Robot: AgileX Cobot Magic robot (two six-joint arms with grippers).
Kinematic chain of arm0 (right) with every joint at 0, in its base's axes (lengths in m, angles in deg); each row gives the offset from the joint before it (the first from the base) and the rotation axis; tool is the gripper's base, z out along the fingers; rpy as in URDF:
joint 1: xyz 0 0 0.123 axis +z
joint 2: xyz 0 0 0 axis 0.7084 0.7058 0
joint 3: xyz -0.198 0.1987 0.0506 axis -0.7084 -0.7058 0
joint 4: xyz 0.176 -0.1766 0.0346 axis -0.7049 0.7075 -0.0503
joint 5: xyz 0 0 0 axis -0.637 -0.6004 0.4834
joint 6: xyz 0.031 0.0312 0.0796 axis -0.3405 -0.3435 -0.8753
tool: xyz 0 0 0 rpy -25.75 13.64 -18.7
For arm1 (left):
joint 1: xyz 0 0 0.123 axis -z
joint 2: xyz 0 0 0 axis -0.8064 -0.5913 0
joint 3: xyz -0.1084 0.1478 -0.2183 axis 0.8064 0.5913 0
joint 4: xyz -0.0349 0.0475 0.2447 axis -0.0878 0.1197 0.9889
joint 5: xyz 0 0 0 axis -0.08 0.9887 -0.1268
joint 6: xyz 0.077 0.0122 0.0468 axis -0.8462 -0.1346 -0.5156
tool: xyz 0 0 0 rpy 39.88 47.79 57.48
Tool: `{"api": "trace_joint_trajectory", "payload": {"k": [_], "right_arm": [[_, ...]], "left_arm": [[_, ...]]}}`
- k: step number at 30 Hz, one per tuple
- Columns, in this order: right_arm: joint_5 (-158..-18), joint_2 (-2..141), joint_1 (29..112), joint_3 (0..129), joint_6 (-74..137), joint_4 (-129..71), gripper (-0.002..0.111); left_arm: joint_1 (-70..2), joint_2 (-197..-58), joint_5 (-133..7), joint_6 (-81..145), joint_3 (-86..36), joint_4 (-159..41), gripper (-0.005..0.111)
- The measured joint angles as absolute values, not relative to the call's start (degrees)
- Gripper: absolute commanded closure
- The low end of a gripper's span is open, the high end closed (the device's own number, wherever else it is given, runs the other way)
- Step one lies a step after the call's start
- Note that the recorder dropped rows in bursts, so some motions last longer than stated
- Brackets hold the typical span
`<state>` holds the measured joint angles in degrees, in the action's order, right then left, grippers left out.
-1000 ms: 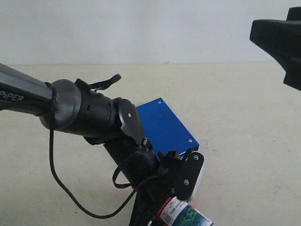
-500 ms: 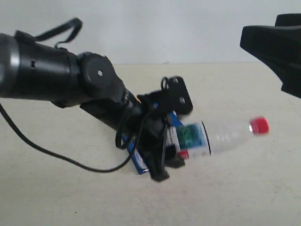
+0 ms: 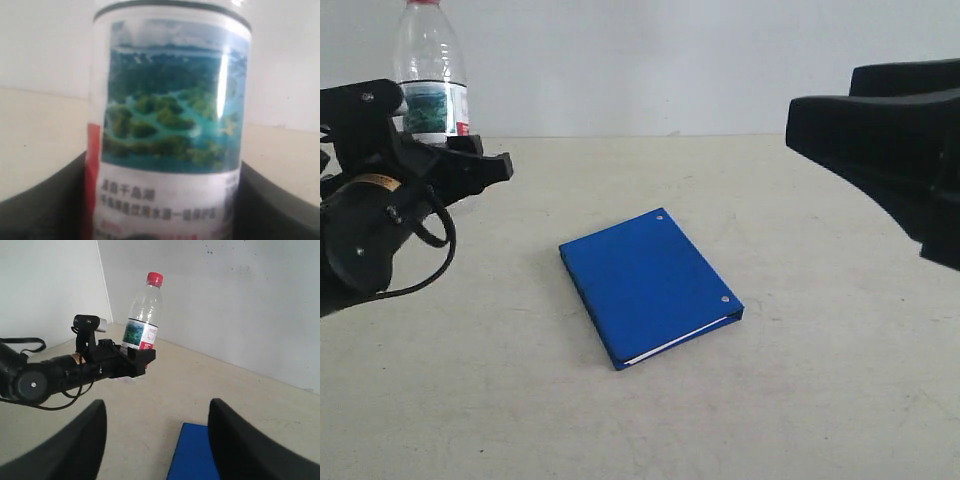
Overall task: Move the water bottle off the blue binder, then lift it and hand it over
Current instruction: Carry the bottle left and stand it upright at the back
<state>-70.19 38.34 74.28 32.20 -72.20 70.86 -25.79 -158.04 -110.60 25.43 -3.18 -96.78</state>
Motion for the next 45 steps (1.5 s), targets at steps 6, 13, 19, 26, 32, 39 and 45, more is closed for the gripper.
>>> {"api": "trace_joint_trajectory", "payload": {"k": [6,13,19,26,32,39,45], "right_arm": [[-67.0,38.3,74.3,32.2,-77.3,71.0,0.053],[-66.2,38.3,74.3,32.2,-79.7,71.0,0.053],[-66.2,38.3,74.3,32.2,-80.2,71.0,0.053],[-66.2,38.3,74.3,32.2,-82.1,71.0,0.053],[-66.2,38.3,74.3,32.2,-82.2,71.0,0.053],[-65.3,38.3,74.3,32.2,-82.3,71.0,0.053],[-62.1,38.3,74.3,32.2,-82.4,71.0,0.053]], "left_arm": [[-36.0,-178.0,-127.2,51.8,-2.6,-88.1,0.102],[-37.8,-184.5,-134.3,54.6,-2.7,-78.0,0.065],[-37.8,-185.1,-133.6,49.7,-4.7,-71.4,0.054],[-37.8,-185.4,-132.8,48.2,-5.7,-70.7,0.043],[-37.8,-185.4,-128.5,48.0,-7.3,-70.5,0.086],[-37.8,-186.4,-123.1,47.0,-13.7,-70.3,0.102],[-37.8,-191.1,-120.1,44.0,-28.5,-70.2,0.102]]}}
